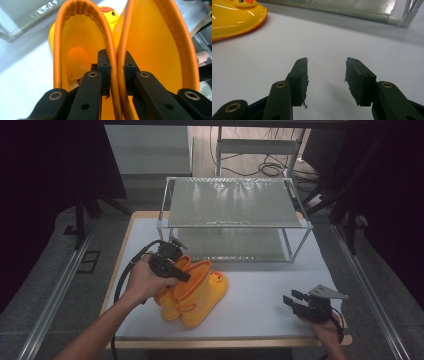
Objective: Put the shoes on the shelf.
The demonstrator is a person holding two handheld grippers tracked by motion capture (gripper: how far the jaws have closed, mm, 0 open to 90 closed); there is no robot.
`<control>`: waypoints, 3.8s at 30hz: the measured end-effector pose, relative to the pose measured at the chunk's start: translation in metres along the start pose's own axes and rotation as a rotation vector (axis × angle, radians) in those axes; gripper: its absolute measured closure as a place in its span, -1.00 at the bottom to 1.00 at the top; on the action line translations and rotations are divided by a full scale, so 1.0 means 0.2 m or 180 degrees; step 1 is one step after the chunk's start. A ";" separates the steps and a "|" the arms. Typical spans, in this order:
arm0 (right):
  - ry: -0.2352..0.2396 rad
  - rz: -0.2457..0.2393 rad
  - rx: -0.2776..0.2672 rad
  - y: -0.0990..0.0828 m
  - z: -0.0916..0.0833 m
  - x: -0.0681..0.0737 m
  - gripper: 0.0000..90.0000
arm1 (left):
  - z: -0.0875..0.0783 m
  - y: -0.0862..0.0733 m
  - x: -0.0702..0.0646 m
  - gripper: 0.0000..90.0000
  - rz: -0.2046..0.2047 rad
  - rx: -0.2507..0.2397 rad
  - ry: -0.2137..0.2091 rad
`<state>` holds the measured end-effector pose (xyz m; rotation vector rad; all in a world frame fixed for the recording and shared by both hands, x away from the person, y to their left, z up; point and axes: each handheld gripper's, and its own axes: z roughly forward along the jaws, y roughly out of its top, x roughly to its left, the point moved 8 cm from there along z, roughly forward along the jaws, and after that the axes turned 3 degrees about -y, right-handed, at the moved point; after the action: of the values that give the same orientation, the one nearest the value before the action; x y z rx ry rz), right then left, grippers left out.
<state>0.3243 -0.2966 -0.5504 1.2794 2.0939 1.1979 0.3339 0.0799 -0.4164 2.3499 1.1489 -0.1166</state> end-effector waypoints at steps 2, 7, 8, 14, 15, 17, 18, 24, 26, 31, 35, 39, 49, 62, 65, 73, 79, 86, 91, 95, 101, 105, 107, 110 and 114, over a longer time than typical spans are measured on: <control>-0.0005 0.0009 -0.0005 0.00 0.00 0.00 0.16 | -0.01 0.00 0.00 0.82 0.0000 -0.0008 -0.0018; -0.0014 0.0012 -0.0026 0.00 0.00 0.00 0.16 | -0.01 0.02 0.00 0.82 0.0046 -0.0003 -0.0024; -0.0015 0.0005 -0.0032 0.01 0.00 0.00 0.16 | -0.01 0.03 0.00 0.82 0.0048 -0.0015 -0.0013; -0.0030 0.0016 -0.0054 0.01 -0.01 -0.02 0.16 | -0.04 0.05 -0.01 0.82 0.0101 -0.0040 -0.0110; -0.0029 0.0017 -0.0055 0.01 -0.02 -0.02 0.16 | -0.05 0.05 -0.01 0.82 0.0107 -0.0045 -0.0122; -0.0030 0.0018 -0.0063 0.01 -0.02 -0.02 0.16 | -0.06 0.06 -0.03 0.82 0.0140 -0.0048 -0.0172; -0.0031 0.0019 -0.0073 0.01 -0.02 -0.02 0.16 | -0.07 0.07 -0.04 0.82 0.0159 -0.0050 -0.0184; -0.0032 0.0012 -0.0069 0.01 -0.02 -0.02 0.16 | -0.10 0.10 -0.11 0.82 0.0266 -0.0089 -0.0252; -0.0031 0.0016 -0.0070 0.01 -0.02 -0.02 0.16 | -0.12 0.11 -0.12 0.82 0.0311 -0.0099 -0.0262; -0.0035 0.0012 -0.0062 0.01 -0.02 -0.02 0.16 | -0.14 0.15 -0.16 0.82 0.0358 -0.0124 -0.0307; -0.0035 0.0023 -0.0064 0.01 -0.03 -0.02 0.16 | -0.16 0.18 -0.19 0.82 0.0362 -0.0171 -0.0387; -0.0038 0.0026 -0.0067 0.01 -0.03 -0.03 0.16 | -0.17 0.21 -0.21 0.82 0.0424 -0.0190 -0.0435; -0.0050 0.0048 -0.0084 0.01 -0.03 -0.04 0.16 | -0.18 0.29 -0.28 0.82 0.0533 -0.0245 -0.0536; -0.0065 0.0075 -0.0102 0.02 -0.04 -0.05 0.17 | -0.24 0.38 -0.34 0.82 0.0615 -0.0317 -0.0594; -0.0066 0.0077 -0.0112 0.02 -0.04 -0.05 0.17 | -0.26 0.42 -0.37 0.82 0.0656 -0.0327 -0.0577; -0.0075 0.0099 -0.0115 0.02 -0.05 -0.06 0.17 | -0.31 0.54 -0.45 0.82 0.0709 -0.0341 -0.0591; -0.0085 0.0118 -0.0144 0.02 -0.06 -0.07 0.17 | -0.34 0.65 -0.52 0.82 0.0761 -0.0336 -0.0584; -0.0087 0.0131 -0.0159 0.03 -0.07 -0.08 0.17 | -0.38 0.72 -0.56 0.82 0.0726 -0.0429 -0.0616; -0.0097 0.0138 -0.0162 0.02 -0.06 -0.09 0.17 | -0.42 0.76 -0.56 0.82 0.0712 -0.0495 -0.0634; -0.0089 0.0141 -0.0143 0.02 -0.06 -0.08 0.18 | -0.43 0.78 -0.57 0.82 0.0716 -0.0514 -0.0650; -0.0089 0.0139 -0.0123 0.01 -0.05 -0.08 0.18 | -0.47 0.85 -0.57 0.82 0.0711 -0.0577 -0.0552; -0.0103 0.0147 -0.0125 0.01 -0.05 -0.09 0.19 | -0.51 0.90 -0.57 0.82 0.0696 -0.0662 -0.0547; -0.0110 0.0147 -0.0115 0.01 -0.05 -0.09 0.20 | -0.52 0.93 -0.57 0.82 0.0676 -0.0686 -0.0532; -0.0113 0.0152 -0.0102 0.00 -0.05 -0.09 0.20 | -0.54 0.97 -0.58 0.82 0.0664 -0.0716 -0.0509; -0.0110 0.0152 -0.0119 0.01 -0.05 -0.09 0.19 | -0.56 1.03 -0.56 0.82 0.0595 -0.0776 -0.0468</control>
<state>0.3270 -0.3163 -0.5453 1.3306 2.0179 1.2205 0.4021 -0.0495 -0.2028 2.1789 0.8199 -0.0771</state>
